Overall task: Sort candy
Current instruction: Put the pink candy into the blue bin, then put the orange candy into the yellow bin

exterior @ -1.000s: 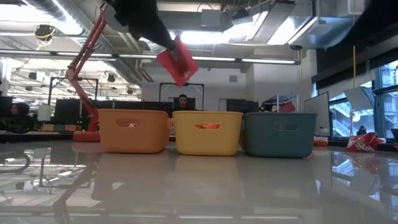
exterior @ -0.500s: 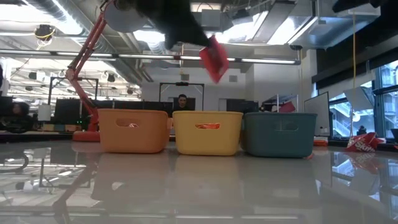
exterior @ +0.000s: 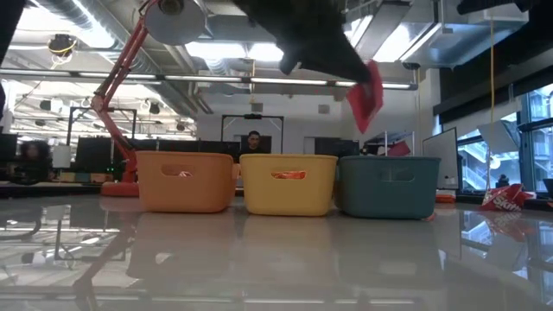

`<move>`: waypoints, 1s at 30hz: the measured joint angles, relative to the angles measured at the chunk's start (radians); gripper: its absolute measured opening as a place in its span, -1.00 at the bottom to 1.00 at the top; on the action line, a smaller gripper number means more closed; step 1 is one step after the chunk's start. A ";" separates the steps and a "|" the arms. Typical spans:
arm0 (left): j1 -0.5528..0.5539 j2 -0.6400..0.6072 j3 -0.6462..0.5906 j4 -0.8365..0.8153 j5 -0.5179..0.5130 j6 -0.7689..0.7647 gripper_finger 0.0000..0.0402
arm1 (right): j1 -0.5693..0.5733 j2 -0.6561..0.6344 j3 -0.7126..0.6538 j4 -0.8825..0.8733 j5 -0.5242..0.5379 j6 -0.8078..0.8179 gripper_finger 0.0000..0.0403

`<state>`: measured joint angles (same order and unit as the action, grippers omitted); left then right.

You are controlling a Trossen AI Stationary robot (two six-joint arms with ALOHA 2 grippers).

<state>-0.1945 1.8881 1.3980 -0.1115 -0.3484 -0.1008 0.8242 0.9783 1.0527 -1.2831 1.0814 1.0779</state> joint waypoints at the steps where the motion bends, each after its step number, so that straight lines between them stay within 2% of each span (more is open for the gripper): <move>1: -0.007 0.020 0.016 0.002 -0.035 -0.027 -1.00 | 0.000 0.001 -0.001 -0.021 -0.001 0.023 -1.00; 3: -0.016 0.059 0.039 -0.002 -0.075 -0.072 -1.00 | 0.000 0.003 -0.001 -0.052 -0.010 0.060 -1.00; 8: -0.017 0.132 0.060 -0.008 -0.079 -0.210 -1.00 | 0.000 0.008 -0.001 -0.054 -0.007 0.069 -1.00; 16: 0.006 0.190 0.061 -0.002 -0.080 -0.280 -1.00 | 0.000 0.008 -0.001 -0.055 0.009 0.043 -1.00; 20: 0.018 0.211 0.060 -0.002 -0.031 -0.293 -0.96 | 0.000 0.008 -0.001 -0.060 -0.001 0.043 -1.00; 24: 0.020 0.217 0.061 -0.002 -0.024 -0.281 -0.78 | 0.000 0.008 -0.001 -0.074 -0.012 0.043 -1.00; 30: 0.025 0.217 0.061 0.012 -0.021 -0.255 -0.27 | 0.000 0.008 -0.001 -0.080 -0.028 0.043 -1.00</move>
<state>-0.1691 2.1051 1.4586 -0.0994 -0.3699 -0.3557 0.8242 0.9863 1.0515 -1.3632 1.0538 1.1206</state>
